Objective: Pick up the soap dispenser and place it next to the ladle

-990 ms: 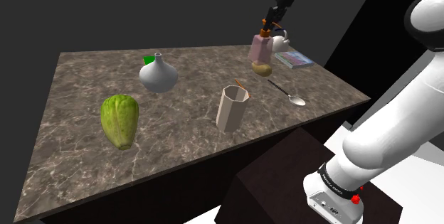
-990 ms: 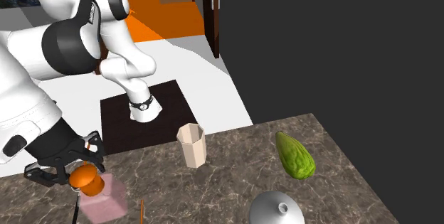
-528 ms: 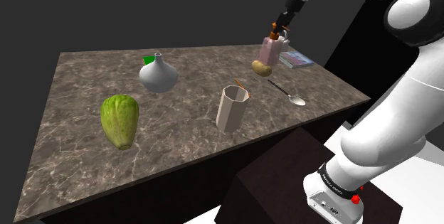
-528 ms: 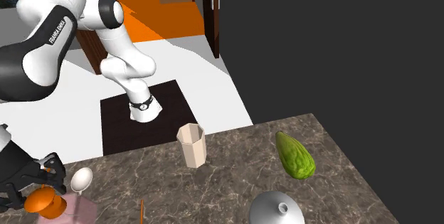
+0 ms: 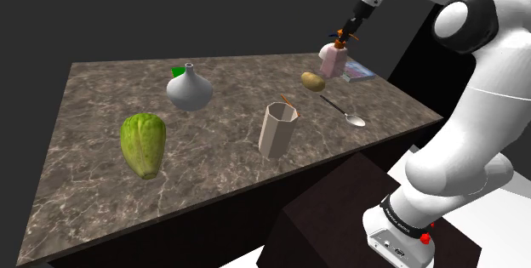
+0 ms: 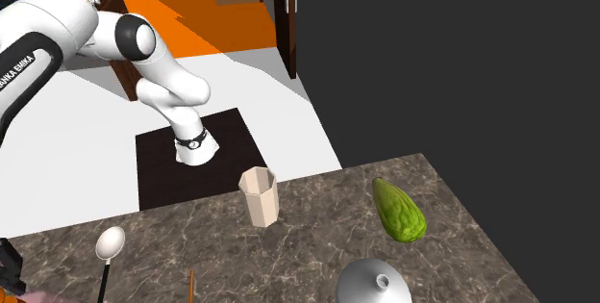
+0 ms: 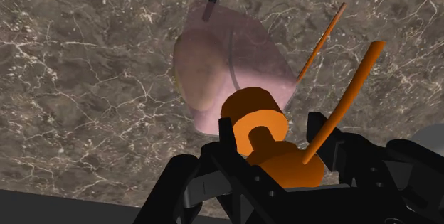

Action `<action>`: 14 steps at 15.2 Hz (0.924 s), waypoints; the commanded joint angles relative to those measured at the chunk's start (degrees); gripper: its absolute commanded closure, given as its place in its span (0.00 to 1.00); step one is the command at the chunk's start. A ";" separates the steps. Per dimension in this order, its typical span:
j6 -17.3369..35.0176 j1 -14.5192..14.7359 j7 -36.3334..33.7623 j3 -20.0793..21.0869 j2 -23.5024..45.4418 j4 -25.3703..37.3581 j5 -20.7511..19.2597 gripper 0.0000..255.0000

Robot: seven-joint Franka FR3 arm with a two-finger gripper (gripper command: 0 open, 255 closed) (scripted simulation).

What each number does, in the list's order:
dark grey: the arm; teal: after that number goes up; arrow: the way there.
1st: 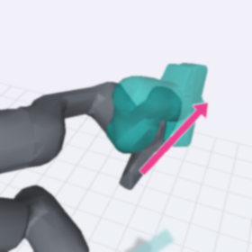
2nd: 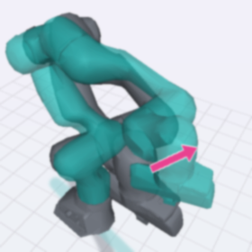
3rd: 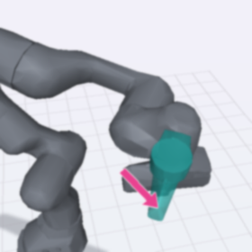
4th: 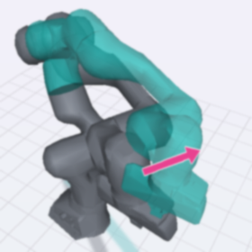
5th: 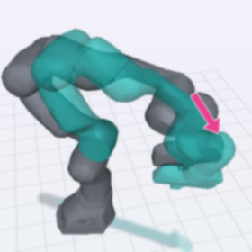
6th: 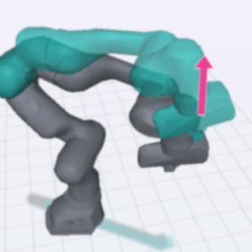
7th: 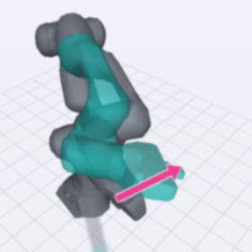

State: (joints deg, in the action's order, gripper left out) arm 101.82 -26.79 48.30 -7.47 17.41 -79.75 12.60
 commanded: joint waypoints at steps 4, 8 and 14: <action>-3.15 -4.59 4.88 -1.17 9.16 11.23 1.91 1.00; -7.95 -8.91 7.52 -1.38 18.69 24.93 3.37 1.00; -10.68 -12.15 8.96 -1.04 27.11 35.77 4.21 1.00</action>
State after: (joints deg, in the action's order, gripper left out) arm 90.55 -38.85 56.99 -8.51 44.26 -43.68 16.77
